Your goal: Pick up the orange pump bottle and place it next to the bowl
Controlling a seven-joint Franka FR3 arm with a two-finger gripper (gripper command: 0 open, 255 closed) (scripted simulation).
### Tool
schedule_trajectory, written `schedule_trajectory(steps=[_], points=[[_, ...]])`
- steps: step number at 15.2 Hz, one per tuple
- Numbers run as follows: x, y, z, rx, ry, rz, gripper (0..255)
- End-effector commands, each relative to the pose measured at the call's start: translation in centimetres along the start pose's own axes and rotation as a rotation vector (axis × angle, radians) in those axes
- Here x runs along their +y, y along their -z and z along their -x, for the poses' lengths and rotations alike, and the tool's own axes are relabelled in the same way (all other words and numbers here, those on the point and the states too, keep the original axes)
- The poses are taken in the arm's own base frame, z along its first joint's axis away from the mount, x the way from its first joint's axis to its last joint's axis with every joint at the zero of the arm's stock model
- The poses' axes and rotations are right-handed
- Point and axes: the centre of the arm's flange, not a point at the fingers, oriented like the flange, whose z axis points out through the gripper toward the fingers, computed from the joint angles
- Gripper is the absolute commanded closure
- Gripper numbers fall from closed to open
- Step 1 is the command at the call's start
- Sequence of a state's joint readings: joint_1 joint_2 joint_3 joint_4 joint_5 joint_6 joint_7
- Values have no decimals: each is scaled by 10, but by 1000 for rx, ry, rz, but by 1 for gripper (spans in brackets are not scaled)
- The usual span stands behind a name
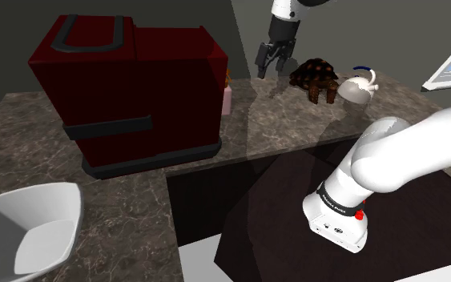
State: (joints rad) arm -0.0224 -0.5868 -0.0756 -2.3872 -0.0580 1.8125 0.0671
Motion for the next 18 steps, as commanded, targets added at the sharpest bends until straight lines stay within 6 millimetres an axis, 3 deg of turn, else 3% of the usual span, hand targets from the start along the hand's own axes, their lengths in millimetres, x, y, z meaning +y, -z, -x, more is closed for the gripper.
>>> schedule_trajectory(steps=[1,16,18], points=[[7,-13,-22,22,3,-9,0],[41,-90,-181,170,24,-74,0],[41,-97,-187,175,24,-76,0]])
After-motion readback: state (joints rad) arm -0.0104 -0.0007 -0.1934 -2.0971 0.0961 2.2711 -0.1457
